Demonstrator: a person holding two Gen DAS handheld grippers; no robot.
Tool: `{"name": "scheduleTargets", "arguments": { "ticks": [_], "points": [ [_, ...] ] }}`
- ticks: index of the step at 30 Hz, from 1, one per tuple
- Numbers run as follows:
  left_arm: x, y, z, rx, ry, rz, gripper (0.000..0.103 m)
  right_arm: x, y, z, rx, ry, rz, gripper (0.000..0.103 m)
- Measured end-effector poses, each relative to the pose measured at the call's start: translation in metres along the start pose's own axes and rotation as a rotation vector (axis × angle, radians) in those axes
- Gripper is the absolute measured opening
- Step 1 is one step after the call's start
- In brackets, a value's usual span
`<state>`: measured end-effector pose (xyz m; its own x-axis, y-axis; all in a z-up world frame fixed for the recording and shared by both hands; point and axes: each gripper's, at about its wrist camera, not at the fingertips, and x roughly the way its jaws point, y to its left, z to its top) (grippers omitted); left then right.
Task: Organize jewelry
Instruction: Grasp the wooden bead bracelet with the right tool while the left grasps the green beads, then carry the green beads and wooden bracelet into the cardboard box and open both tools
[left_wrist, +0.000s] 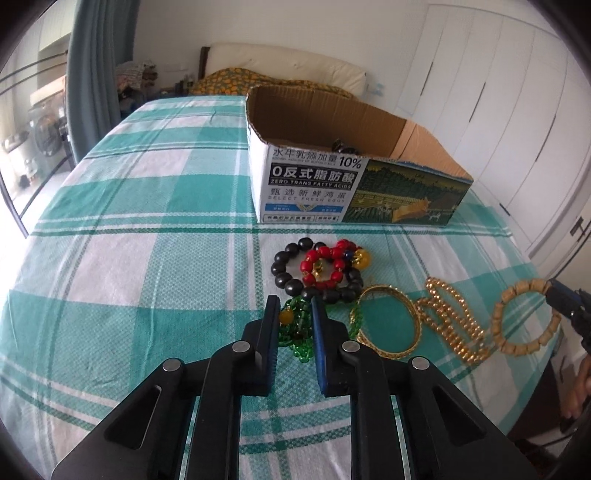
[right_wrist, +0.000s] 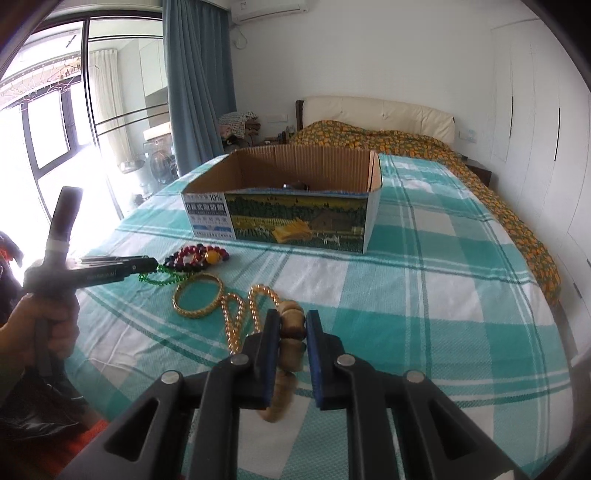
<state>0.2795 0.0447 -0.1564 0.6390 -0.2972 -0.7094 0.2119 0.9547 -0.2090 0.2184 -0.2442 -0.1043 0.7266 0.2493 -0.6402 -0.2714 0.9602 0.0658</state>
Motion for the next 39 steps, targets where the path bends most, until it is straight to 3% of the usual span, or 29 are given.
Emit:
{"name": "scheduleTargets", "arguments": {
  "ticks": [7,18,39],
  "points": [
    [-0.037,-0.007,0.009,0.017,-0.067,-0.014,0.015,-0.017,0.001,0.025,-0.01,-0.066,-0.011,0.015],
    [-0.077,-0.009,0.027,0.0,-0.133,-0.02,0.015,-0.026,0.008,0.031,-0.014,-0.09,0.008,0.015],
    [-0.086,-0.041,0.09,0.081,-0.206,0.092,0.015,-0.025,0.004,0.078,-0.048,-0.14,0.032,0.015]
  ]
}}
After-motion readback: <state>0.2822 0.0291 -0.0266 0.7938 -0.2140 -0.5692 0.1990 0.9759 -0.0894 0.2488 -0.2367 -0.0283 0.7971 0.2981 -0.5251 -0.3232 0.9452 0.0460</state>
